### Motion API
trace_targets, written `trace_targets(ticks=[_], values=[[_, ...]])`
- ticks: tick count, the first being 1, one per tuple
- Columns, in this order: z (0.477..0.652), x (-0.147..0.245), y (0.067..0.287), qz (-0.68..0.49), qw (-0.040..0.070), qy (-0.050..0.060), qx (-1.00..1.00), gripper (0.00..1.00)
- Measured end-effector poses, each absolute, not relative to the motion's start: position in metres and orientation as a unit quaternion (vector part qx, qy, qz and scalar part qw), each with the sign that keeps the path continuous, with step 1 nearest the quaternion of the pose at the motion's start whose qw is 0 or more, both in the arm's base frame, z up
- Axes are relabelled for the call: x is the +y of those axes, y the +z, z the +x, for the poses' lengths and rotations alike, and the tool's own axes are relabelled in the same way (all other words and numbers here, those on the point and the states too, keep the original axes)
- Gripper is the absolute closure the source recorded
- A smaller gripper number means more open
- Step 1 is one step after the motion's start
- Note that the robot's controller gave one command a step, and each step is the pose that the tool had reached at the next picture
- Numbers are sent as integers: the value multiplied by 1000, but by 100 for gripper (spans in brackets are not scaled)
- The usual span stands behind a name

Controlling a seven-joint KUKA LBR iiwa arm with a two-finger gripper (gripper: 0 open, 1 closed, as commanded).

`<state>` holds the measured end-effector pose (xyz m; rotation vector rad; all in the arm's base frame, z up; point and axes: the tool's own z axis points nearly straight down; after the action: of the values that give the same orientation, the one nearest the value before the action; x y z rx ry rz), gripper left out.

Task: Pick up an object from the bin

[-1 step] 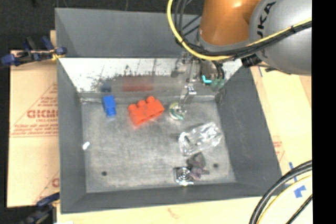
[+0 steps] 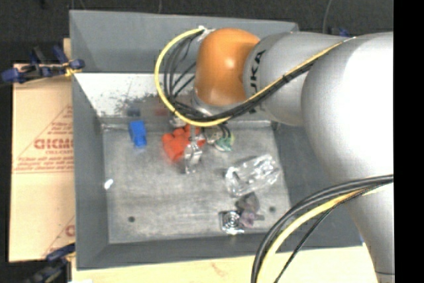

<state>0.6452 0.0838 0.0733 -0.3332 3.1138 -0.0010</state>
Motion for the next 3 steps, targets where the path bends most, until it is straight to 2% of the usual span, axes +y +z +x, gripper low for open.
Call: trace_targets(ticks=[1, 2, 3], values=[[656, 66, 103, -62, 4, 0, 998, 0], [651, 62, 108, -75, 2, -1, 997, 0], [655, 64, 75, -36, 3, 2, 999, 0]])
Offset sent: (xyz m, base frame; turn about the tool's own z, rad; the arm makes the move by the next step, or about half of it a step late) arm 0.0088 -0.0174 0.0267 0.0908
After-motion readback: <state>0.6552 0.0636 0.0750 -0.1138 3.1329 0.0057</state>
